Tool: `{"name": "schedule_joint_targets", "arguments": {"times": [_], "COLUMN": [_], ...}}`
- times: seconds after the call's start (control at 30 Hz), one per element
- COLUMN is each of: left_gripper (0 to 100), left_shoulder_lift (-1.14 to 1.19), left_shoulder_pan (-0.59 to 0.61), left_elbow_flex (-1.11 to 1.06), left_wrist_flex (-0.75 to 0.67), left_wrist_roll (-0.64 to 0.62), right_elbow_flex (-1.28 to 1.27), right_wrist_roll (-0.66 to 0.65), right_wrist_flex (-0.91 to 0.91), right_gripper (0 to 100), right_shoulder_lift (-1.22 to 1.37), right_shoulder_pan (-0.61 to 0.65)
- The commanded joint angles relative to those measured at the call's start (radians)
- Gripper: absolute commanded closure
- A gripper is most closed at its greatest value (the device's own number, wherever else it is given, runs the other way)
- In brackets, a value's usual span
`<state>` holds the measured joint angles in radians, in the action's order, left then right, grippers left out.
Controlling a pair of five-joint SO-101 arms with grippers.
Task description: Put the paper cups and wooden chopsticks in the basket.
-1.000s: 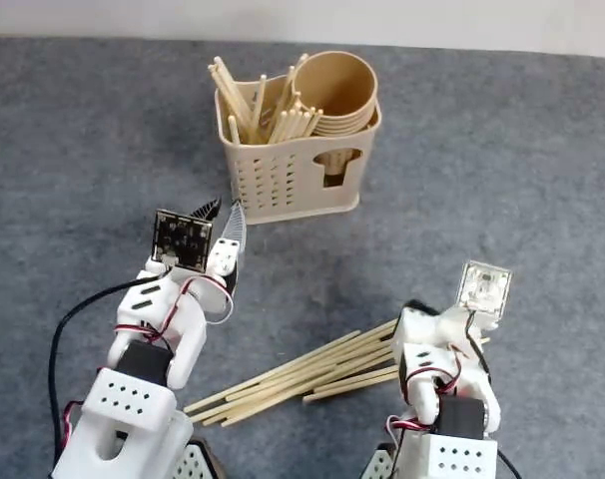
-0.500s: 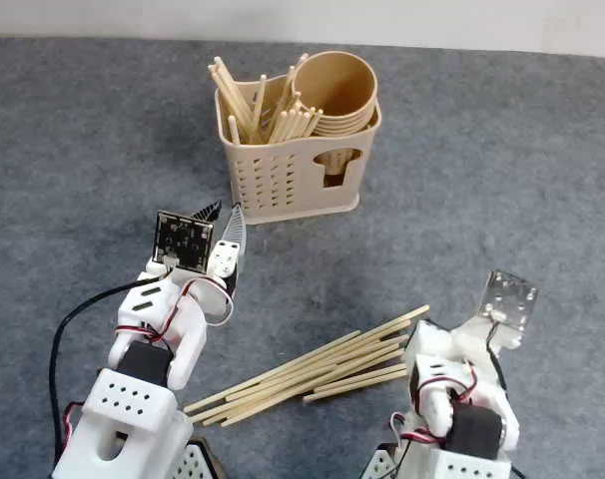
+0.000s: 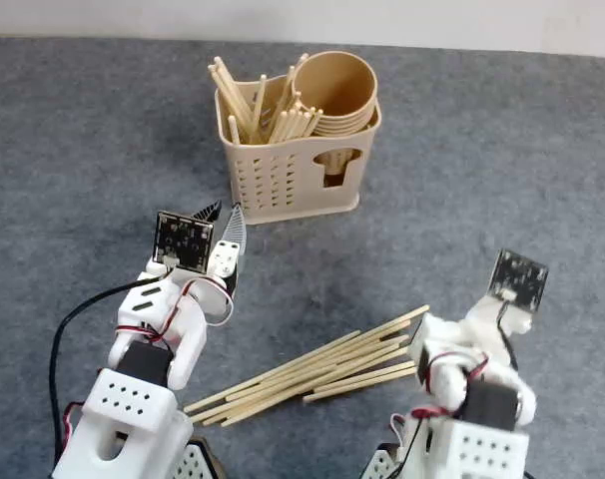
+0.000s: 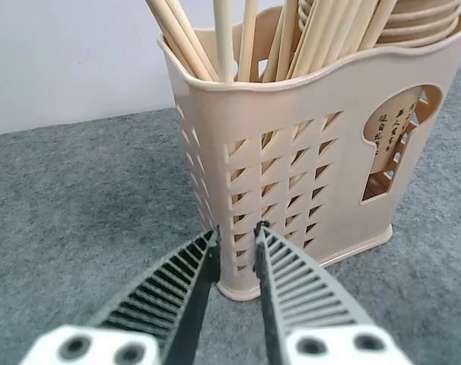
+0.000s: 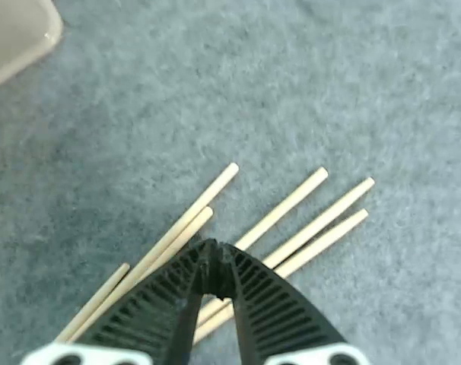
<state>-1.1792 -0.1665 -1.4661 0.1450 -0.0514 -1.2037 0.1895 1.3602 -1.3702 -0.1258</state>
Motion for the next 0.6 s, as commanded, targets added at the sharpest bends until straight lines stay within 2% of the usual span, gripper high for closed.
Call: {"name": "schedule_joint_targets", "arguments": {"times": [0.0, 0.13, 0.27, 0.4, 0.47, 0.57], "left_gripper": [91, 91, 91, 91, 91, 91], "left_shoulder_lift": [-0.022, -0.022, -0.022, -0.022, -0.022, -0.022], "left_shoulder_pan": [-0.013, -0.019, -0.019, -0.019, -0.019, -0.019], "left_elbow_flex": [0.005, -0.008, -0.008, -0.008, -0.008, -0.008], "left_wrist_flex": [0.003, 0.0, 0.0, 0.0, 0.0, 0.0], "left_wrist_roll": [-0.006, -0.006, -0.006, -0.006, -0.006, -0.006], "right_elbow_flex": [0.102, 0.104, 0.111, 0.113, 0.113, 0.113], "right_wrist_roll": [0.068, 0.153, 0.184, 0.19, 0.245, 0.284], "right_wrist_flex": [-0.016, -0.122, -0.179, -0.191, -0.199, -0.243], "right_gripper": [99.3, 98.9, 98.5, 89.0, 83.1, 81.3], "right_shoulder_lift": [0.191, 0.352, 0.481, 0.576, 0.608, 0.63], "right_shoulder_pan": [-0.007, -0.002, -0.007, -0.007, -0.013, -0.053]}}
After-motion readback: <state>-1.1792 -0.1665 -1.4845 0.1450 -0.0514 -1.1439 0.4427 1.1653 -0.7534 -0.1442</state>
